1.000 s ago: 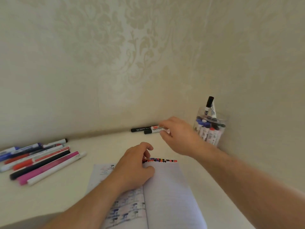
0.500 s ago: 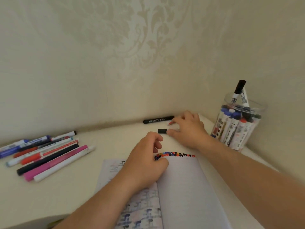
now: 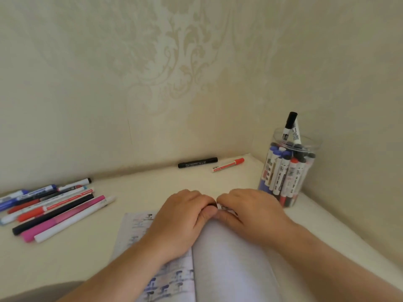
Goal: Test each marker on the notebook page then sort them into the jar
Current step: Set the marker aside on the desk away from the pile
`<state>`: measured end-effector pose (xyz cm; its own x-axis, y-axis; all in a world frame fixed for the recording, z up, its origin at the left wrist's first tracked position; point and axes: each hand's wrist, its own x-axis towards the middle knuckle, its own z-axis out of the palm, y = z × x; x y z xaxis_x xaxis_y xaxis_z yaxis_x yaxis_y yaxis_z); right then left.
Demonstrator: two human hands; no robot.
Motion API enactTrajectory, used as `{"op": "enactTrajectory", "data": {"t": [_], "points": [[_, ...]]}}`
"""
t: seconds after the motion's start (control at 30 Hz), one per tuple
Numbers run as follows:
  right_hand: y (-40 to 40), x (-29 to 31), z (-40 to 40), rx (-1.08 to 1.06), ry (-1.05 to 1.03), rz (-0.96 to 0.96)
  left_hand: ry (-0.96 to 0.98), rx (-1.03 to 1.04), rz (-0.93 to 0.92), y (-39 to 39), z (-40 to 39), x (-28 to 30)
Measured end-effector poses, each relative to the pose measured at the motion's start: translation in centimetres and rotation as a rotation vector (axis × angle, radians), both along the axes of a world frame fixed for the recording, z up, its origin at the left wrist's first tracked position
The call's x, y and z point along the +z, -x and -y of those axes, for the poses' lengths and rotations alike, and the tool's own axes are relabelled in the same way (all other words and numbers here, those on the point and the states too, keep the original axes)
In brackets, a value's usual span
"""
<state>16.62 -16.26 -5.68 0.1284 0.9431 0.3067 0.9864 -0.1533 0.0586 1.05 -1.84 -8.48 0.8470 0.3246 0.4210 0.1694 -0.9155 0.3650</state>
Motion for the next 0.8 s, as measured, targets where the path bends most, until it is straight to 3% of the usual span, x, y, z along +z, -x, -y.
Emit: {"op": "enactTrajectory", "data": {"t": [0.17,0.3,0.4,0.47,0.53,0.6,0.63,0.7,0.8], "points": [[-0.1,-1.6,0.2,-0.061,-0.112,0.086,-0.007,-0.027,0.024,-0.2,0.2,0.1],[0.4,-0.5,0.4,-0.166,0.022,-0.001,0.069,-0.021,0.005,0.2,0.3,0.3],[-0.3,1.2,1.8,-0.251,0.048,-0.260,0.120,0.063,0.045,0.3,0.6,0.5],[-1.3,1.5,2.4,-0.228,-0.133,-0.543,0.146,0.122,0.070,0.4,0.8,0.7],[-1.4,1.8,2.6,-0.166,-0.327,-1.025,0.125,0.147,0.032,0.5,1.0,0.8],[-1.6,1.8,2.5,0.005,-0.411,-1.516,0.094,0.175,-0.078,0.5,1.0,0.9],[-1.7,1.9,2.5,0.085,-0.425,-1.672,0.088,0.192,-0.135,0.4,1.0,0.9],[-1.8,1.7,2.4,0.167,-0.397,-1.736,0.082,0.200,-0.208,0.1,0.9,0.9],[-1.9,0.8,1.9,0.123,-0.390,-1.547,0.071,0.164,-0.266,-0.3,0.8,0.8]]}}
